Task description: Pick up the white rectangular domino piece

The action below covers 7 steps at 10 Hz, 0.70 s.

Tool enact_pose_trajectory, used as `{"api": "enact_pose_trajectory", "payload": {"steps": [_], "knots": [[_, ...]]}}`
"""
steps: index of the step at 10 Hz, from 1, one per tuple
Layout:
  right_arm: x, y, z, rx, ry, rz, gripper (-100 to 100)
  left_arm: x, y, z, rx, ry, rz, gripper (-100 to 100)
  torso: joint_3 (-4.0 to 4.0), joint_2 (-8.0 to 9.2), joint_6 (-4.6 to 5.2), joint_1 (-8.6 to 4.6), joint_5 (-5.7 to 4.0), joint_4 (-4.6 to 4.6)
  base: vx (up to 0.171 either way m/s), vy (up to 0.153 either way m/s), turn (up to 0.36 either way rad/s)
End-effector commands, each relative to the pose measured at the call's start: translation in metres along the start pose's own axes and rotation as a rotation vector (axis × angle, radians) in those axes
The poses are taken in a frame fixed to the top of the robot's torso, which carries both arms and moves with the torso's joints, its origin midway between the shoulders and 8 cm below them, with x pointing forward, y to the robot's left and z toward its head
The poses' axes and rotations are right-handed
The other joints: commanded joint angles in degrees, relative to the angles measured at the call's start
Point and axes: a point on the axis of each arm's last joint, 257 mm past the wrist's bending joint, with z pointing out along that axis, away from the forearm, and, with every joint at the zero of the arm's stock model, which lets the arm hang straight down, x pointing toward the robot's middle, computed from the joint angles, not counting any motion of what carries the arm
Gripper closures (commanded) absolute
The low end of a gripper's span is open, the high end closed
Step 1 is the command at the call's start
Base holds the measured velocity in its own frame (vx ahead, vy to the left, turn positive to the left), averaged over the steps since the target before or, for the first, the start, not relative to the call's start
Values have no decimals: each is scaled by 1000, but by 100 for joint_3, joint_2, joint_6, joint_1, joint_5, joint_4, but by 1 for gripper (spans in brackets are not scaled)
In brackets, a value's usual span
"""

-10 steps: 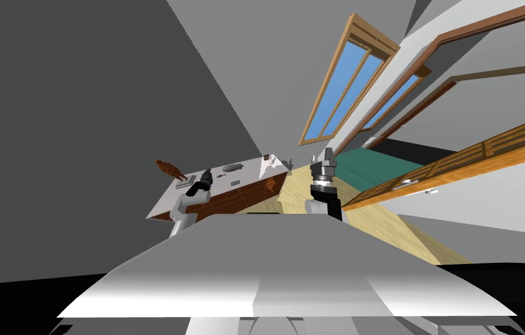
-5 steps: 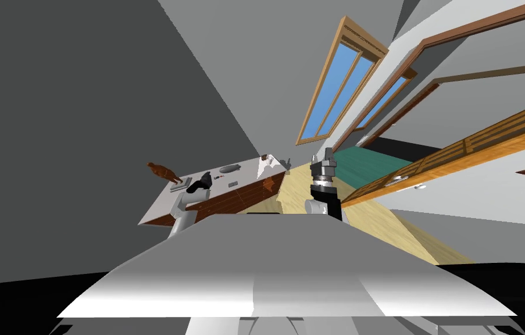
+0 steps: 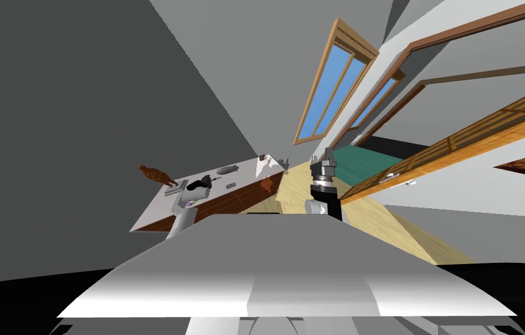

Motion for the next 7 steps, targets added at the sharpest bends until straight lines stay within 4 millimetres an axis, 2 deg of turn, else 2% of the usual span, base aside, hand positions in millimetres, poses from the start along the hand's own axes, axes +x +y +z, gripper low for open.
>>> {"api": "enact_pose_trajectory", "payload": {"steps": [1,5,7], "knots": [[0,0,0,0,0,0,0,-3,13,7,-62,-4,-27,-100,0,0,0,0,0,0,17,-5,-88],[0,0,0,0,0,0,0,-3,45,14,-205,-5,-83,-100,-3,-6,0,1,0,-1,26,-1,-84],[0,0,0,0,0,0,0,-3,53,12,-238,-7,-83,-100,-4,-6,0,4,1,-1,18,5,-22]]}}
